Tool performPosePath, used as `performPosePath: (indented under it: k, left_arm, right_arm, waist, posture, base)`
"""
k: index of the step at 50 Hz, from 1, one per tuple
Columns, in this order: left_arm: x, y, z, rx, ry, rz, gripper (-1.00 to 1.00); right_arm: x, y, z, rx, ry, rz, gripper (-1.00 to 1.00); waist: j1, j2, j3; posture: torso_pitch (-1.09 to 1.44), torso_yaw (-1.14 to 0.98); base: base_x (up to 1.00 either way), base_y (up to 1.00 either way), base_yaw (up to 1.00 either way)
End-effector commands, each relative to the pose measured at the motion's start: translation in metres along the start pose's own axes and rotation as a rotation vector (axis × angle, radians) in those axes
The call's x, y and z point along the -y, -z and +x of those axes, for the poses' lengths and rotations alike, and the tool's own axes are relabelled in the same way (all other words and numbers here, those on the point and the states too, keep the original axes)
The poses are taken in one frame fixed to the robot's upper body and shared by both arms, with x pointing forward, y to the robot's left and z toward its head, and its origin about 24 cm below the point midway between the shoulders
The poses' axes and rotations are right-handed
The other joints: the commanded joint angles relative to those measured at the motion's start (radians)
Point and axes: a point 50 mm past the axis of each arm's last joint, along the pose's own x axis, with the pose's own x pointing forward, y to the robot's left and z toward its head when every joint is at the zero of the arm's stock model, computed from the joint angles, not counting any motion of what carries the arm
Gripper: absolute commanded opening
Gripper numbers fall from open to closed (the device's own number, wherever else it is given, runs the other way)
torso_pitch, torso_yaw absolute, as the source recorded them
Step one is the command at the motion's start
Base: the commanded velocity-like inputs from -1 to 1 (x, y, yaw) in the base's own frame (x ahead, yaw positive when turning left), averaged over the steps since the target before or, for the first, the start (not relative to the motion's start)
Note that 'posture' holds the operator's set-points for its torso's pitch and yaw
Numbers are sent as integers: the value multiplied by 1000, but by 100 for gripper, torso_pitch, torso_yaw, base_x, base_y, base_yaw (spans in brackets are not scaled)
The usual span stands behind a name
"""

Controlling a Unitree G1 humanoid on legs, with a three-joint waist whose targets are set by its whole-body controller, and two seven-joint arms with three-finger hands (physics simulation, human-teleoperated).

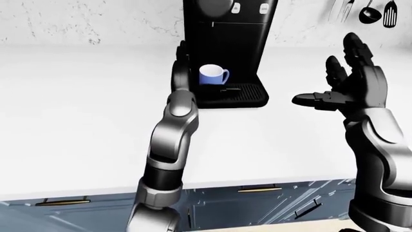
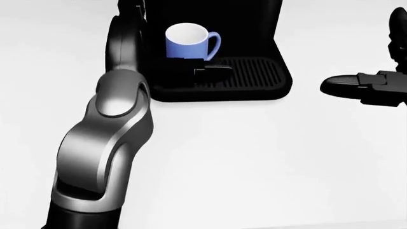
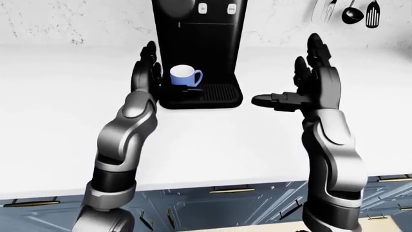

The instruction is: Pick the mug from under the coffee machine dispenser and place it on the counter.

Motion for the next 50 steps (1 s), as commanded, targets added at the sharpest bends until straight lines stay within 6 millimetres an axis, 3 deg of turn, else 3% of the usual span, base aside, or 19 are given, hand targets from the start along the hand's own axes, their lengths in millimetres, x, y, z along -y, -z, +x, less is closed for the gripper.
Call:
performPosePath:
  k: [1,30,32,35,38,50]
  left_arm:
    - [3,-19,-2,89,9,-15,100]
    - [18,-10,16,79,19,-10,100]
    - [19,-10,17,78,19,-8,80]
    - [19,-7,17,74,21,-6,10]
    - [21,-7,17,74,23,-5,-21]
    - [22,-2,18,68,24,-4,-30]
  right_arm:
    - [1,-19,0,94,2,-10,100]
    - [3,-21,1,98,6,-8,100]
    - [3,-22,0,99,6,-8,100]
    - [3,-22,1,100,8,-8,100]
    - [4,-23,1,101,10,-8,100]
    - [6,-25,2,105,17,-9,100]
  waist:
    - [1,-6,-25]
    - [3,-12,-23]
    - [2,-12,-24]
    - [2,-12,-24]
    - [1,-12,-25]
    - [3,-15,-29]
  posture:
    - [0,0]
    - [0,0]
    - [0,0]
    - [0,0]
    - [0,0]
    - [0,0]
  base:
    - [0,0,0]
    - [0,0,0]
    - [0,0,0]
    - [0,0,0]
    - [0,0,0]
    - [0,0,0]
